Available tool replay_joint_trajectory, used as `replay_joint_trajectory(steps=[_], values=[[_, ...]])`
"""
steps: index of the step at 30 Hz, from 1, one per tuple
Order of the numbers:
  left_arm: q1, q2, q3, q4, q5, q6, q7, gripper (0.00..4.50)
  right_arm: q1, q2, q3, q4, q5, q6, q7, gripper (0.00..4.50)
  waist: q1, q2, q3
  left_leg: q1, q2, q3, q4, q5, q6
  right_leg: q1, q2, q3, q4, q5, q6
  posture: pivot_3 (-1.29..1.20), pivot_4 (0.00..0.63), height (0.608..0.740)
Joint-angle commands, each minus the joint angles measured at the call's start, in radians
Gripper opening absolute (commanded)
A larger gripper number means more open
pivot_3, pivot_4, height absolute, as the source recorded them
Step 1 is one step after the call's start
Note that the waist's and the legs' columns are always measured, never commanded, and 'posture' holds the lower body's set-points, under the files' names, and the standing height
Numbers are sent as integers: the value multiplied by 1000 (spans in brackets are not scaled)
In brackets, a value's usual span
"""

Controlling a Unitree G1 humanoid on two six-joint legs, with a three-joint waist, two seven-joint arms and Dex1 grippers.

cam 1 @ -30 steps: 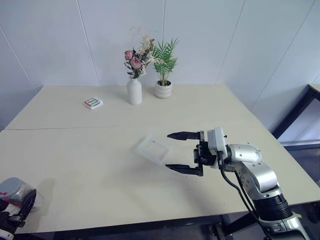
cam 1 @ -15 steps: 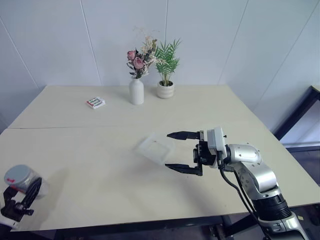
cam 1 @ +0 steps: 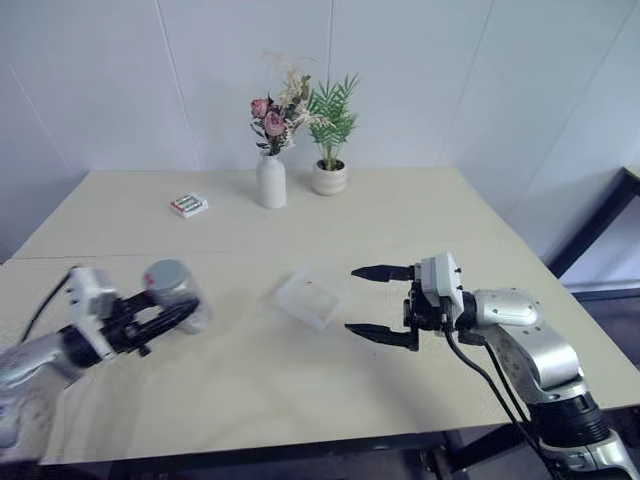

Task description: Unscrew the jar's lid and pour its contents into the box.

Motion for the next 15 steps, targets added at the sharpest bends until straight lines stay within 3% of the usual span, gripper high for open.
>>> replay_joint_trajectory(steps=[1, 9, 15], values=[[-72, -24, -86, 26, 32, -11, -76, 2034, 29, -32, -49, -97, 42, 53, -35, 4500, 0, 0, 0, 0, 0, 0, 0, 0, 0, 0, 0, 0, 0, 0, 0, 0, 150, 740], [-226, -108, -221, 103, 104, -48, -158, 2034, 130, -97, -136, -192, 78, 97, -78, 4500, 0, 0, 0, 0, 0, 0, 2, 0, 0, 0, 1, 1, 2, 0, 1, 0, 150, 740], [-280, -163, -273, 151, 150, -63, -173, 2034, 106, -28, -95, -285, 138, 235, -232, 4500, -5, 0, 0, 0, 0, 0, 7, 0, 0, 1, 1, 2, 5, 1, 3, 0, 150, 740]])
